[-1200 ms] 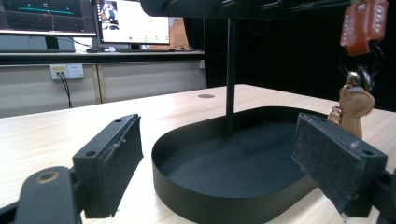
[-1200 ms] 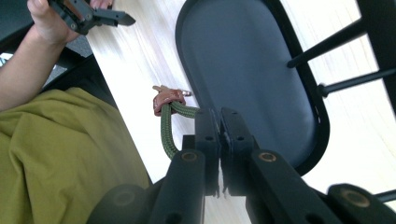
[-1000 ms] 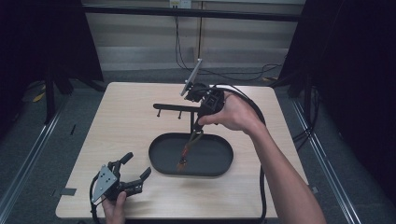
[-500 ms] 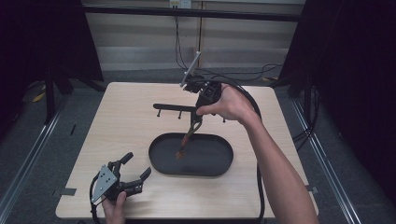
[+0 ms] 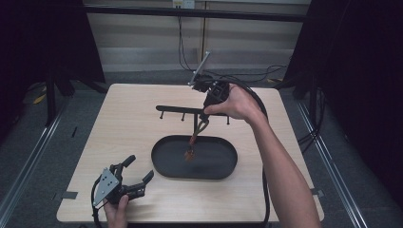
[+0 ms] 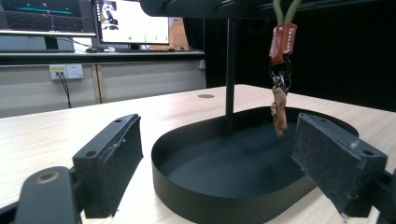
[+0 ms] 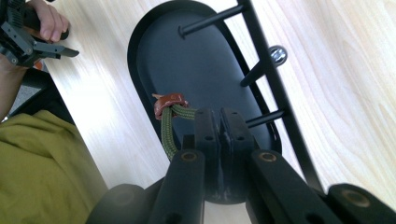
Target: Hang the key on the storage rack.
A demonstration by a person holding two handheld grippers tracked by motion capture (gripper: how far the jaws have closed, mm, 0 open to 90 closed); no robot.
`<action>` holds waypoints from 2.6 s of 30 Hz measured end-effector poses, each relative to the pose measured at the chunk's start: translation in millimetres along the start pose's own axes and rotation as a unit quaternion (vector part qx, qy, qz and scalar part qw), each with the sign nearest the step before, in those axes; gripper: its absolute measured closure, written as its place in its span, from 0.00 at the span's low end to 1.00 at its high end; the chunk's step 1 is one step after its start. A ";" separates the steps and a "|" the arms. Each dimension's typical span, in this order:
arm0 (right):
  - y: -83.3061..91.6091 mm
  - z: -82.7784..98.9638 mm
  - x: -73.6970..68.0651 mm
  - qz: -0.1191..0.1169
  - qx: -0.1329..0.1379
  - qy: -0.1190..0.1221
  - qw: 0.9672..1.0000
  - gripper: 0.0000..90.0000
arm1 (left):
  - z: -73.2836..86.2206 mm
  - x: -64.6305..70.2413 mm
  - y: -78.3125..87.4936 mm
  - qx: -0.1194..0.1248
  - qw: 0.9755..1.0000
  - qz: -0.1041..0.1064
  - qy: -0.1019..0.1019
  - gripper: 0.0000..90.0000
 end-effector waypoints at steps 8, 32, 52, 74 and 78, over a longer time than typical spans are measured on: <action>-4.2 -3.5 6.3 0.017 0.003 -0.009 1.000 0.96 | -0.1 -0.1 0.0 0.000 1.000 0.001 -0.001 0.17; -3.8 -2.8 11.4 0.022 0.018 0.006 1.000 0.94 | -0.1 0.0 -0.1 0.001 1.000 0.001 -0.001 0.17; 7.4 11.8 8.4 0.011 0.077 -0.018 0.997 0.78 | -0.1 -0.1 -0.1 0.000 1.000 0.001 -0.001 0.17; -2.9 55.9 -4.8 0.030 0.250 -0.082 0.964 0.59 | 0.0 -0.4 0.4 -0.003 1.000 0.001 -0.004 0.17; -5.1 65.9 -10.5 0.032 0.274 -0.079 0.958 0.58 | 0.0 -0.4 0.4 -0.003 1.000 0.001 -0.004 0.17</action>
Point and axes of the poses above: each handheld gripper's, and its own axes: y roughly backward along the jaws, z roughly out of its underside, x roughly to its right, the point moved 4 cm from there along -y, roughly forward along the jaws, and after that the axes turned 4 degrees about y, right-handed, at the moved point
